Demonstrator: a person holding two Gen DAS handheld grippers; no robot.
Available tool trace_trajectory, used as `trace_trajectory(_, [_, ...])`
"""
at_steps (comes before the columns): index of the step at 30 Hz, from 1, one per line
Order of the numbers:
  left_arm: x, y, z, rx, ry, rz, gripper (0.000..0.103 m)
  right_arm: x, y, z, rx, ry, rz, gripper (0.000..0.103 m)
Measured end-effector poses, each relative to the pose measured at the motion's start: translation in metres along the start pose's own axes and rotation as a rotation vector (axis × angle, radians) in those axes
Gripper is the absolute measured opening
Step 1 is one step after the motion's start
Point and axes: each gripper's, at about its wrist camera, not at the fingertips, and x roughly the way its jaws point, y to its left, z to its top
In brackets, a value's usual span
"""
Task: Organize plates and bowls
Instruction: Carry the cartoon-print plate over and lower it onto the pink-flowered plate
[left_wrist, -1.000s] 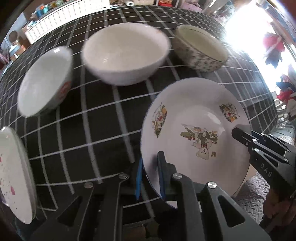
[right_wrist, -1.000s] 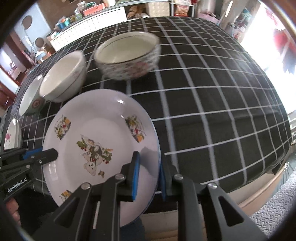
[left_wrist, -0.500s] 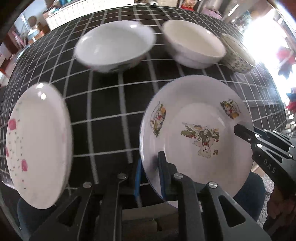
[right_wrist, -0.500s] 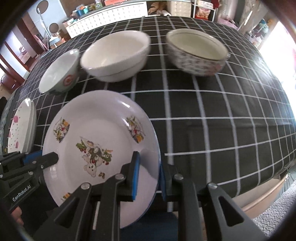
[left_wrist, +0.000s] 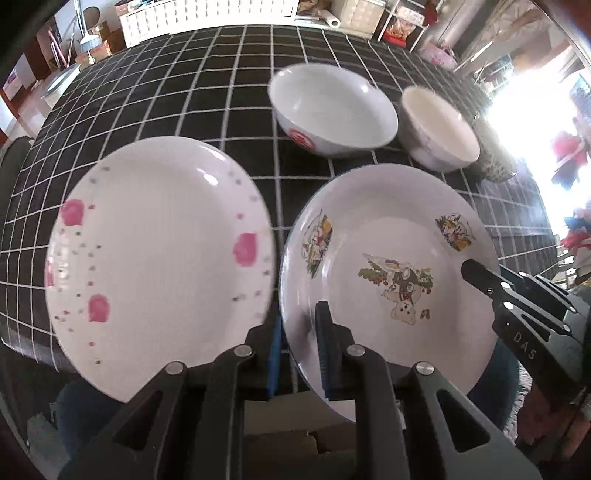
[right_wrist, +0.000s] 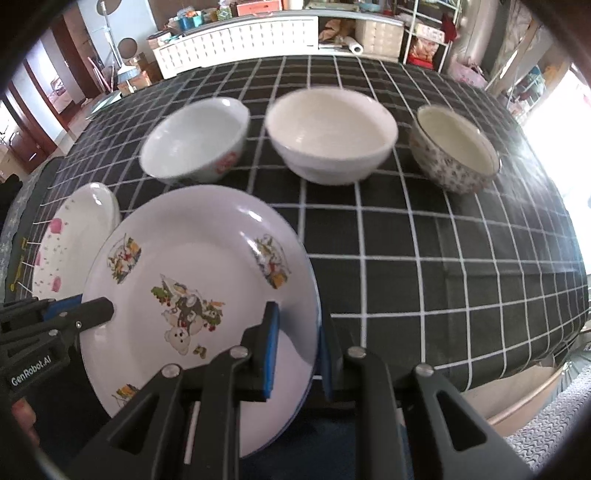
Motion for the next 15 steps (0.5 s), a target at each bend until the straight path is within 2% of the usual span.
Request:
trace_trajectory(9, [-0.041, 0.045, -0.005, -0.036, -0.061, -0.007, 0.014, -0.021, 0.041, 0.011, -0.046, -0.051, 0.009, 0.023])
trace_trajectory(15, [-0.072, 0.086, -0.010, -0.052, -0.093, 0.027, 0.014, -0.025, 0.075, 0.019, -0.086, -0.069, 0.044, 0.023])
